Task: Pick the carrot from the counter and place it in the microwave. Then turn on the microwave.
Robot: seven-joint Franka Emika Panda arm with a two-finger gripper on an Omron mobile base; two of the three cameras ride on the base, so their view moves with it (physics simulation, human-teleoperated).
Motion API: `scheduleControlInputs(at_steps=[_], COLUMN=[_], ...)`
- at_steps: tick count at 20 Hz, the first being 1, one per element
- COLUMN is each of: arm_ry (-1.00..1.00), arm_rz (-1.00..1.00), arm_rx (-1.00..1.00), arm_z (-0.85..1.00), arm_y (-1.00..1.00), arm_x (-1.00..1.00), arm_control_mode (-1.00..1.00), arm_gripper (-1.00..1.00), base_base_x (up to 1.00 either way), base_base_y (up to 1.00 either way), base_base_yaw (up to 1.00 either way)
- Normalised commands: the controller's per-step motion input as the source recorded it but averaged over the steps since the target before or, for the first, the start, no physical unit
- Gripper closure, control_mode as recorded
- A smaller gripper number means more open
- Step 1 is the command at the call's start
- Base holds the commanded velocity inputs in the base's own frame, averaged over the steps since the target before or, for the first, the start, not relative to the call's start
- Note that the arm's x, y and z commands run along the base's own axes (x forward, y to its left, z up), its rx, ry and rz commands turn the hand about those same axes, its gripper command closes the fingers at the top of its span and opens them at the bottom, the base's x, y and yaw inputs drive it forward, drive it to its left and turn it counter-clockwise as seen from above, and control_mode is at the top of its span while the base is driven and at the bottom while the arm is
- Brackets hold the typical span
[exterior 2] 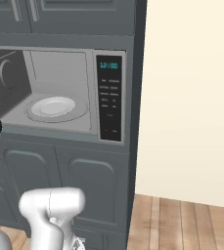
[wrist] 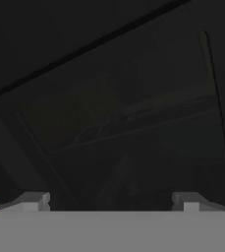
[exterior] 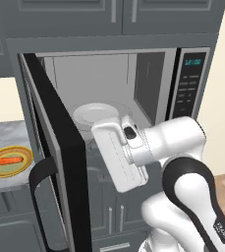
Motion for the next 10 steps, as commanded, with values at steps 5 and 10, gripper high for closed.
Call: scheduleControlInputs(at_steps=[5,10], arm_ry=[0.02,0.01], arm_rz=[-0.14,-0.11], arm_rx=[0.05,0.07], arm_z=[0.00,0.00], arm_y=[-0.35,-0.35], arm_x=[-0.24,-0.25], arm_control_mode=[-1.00,-1.00], arm_gripper=[-1.00,-1.00], base_base_x=[0.00,0.00], base_base_y=[0.00,0.00], base_base_yaw=[0.00,0.00])
